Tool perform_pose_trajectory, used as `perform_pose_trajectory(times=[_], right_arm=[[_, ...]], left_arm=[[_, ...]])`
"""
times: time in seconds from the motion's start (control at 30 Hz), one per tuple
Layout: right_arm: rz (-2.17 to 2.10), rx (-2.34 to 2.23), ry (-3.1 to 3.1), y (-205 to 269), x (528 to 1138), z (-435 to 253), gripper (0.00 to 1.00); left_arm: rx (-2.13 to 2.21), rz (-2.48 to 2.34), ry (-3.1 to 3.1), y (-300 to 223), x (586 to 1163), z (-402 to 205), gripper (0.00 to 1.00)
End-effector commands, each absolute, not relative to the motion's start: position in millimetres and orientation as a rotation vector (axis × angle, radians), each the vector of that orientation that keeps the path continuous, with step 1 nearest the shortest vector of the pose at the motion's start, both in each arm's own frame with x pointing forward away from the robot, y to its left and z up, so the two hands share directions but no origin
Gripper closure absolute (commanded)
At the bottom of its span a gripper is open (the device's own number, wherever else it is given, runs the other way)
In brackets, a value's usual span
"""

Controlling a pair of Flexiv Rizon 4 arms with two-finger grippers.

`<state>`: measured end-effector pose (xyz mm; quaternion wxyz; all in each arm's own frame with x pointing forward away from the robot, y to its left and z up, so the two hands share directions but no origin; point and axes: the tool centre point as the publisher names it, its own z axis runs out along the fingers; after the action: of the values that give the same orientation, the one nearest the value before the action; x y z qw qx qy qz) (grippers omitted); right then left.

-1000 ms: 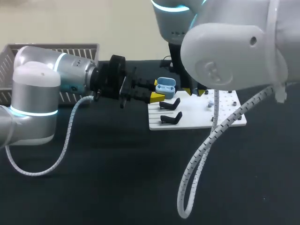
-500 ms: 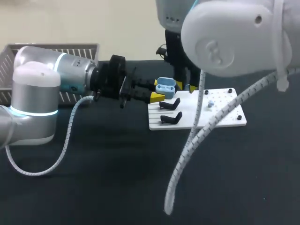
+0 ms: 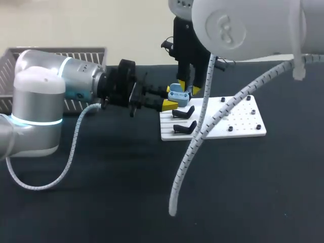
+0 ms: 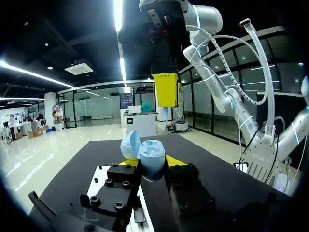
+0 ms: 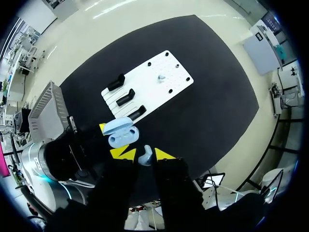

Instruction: Pick up each earbud case from the left stands, insert the matching earbuds, close the lid, and place the case in the box.

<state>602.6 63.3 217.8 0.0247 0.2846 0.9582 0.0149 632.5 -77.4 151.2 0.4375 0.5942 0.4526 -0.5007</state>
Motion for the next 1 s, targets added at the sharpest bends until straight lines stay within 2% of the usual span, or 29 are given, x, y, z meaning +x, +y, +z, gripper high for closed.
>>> perform_pose_trajectory(times=[0.03, 1.0], right_arm=[[0.023, 0.88, 2.973, 74.1, 608.8, 216.5, 1.0], [-0.019, 1.023, 2.942, 78.9, 627.7, 200.2, 1.0]], left_arm=[[1.476, -1.243, 1.123, -77.4, 632.2, 150.4, 1.0], [1.476, -1.243, 1.123, -77.4, 632.2, 150.4, 1.0]])
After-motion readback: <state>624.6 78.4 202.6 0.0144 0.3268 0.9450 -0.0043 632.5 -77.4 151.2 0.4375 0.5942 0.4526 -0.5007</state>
